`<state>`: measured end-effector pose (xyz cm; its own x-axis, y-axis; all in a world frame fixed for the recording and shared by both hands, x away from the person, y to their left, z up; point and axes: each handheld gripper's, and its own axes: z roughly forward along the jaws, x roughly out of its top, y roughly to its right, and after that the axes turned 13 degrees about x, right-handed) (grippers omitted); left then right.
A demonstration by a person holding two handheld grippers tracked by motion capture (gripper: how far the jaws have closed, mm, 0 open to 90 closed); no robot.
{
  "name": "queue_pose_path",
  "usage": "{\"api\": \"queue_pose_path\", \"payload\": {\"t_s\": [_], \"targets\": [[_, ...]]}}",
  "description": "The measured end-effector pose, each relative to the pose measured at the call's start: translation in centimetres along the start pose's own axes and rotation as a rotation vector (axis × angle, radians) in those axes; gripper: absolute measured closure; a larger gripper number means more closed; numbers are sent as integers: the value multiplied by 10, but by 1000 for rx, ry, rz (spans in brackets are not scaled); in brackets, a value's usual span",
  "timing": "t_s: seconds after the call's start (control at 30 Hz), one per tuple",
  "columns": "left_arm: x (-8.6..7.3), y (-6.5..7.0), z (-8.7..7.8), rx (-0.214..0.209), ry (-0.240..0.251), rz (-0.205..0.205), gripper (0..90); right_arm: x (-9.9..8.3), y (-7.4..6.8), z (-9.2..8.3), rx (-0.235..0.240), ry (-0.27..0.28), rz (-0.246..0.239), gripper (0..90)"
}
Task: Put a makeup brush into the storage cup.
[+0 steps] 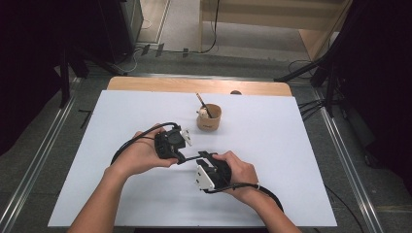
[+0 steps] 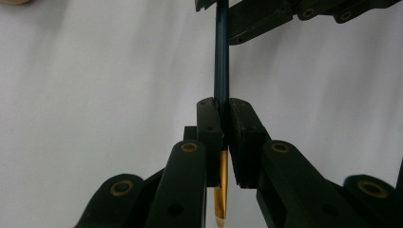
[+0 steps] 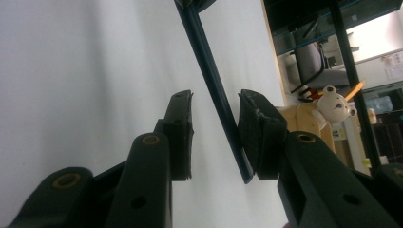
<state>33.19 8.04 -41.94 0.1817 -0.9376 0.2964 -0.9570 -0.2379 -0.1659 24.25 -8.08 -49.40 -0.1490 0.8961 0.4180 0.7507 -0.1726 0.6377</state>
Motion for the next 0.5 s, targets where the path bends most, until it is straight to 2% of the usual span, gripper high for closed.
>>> {"api": "queue_pose_path", "payload": {"t_s": [0.07, 0.1, 0.4, 0.47, 0.5], "targets": [[1, 1, 1, -3, 1, -3, 847, 1, -1, 1, -21, -3, 6, 675], [1, 1, 1, -3, 1, 1, 847, 2, 0, 1, -19, -13, -19, 679], [1, 1, 2, -8, -2, 4, 846, 8, -5, 3, -32, -55, -92, 729], [2, 1, 2, -13, 2, 3, 846, 10, -5, 5, -29, -58, -137, 736], [2, 1, 1, -11, 1, 5, 846, 10, -5, 6, -31, -65, -139, 740]]}}
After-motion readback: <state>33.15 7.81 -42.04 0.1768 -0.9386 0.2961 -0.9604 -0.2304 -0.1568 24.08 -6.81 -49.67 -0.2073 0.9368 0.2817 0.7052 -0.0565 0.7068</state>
